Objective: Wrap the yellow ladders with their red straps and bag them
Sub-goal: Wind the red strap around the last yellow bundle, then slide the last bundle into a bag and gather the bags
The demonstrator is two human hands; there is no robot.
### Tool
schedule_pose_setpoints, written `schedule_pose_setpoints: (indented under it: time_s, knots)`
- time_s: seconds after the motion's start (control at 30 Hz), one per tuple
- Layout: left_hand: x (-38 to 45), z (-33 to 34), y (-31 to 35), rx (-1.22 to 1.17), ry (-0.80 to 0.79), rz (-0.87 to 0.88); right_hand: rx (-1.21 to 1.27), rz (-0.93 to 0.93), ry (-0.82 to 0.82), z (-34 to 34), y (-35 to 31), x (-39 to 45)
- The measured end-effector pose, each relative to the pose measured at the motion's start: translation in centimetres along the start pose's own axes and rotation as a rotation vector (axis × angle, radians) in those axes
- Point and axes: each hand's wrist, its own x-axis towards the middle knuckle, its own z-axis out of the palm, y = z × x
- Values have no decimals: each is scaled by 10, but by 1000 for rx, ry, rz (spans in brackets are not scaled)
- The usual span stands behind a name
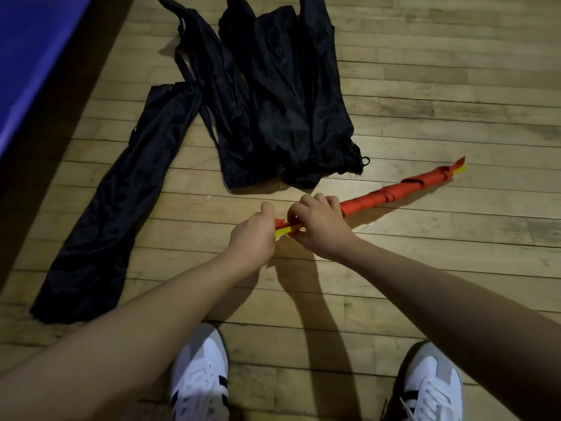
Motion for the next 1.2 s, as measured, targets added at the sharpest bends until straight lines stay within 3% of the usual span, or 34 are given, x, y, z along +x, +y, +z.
schedule_pose_setpoints:
  time_s: [0.3, 0.5, 0.8, 1.0, 1.2]
  knots:
    - [14, 5, -27, -60, -151, 131, -96, -36, -5, 11, -1, 13]
    - [35, 8, -43, -157, -144, 173, -109, -43, -108, 25, 7, 35]
    - [75, 15, -65, -49, 1, 369, -195, -83, -204, 35, 18, 71]
    - [95, 17, -67, -89, 67, 310, -151, 7, -181, 42, 25, 82]
    - [89, 12, -78, -160, 159, 263, -3, -43, -133, 32, 11, 95]
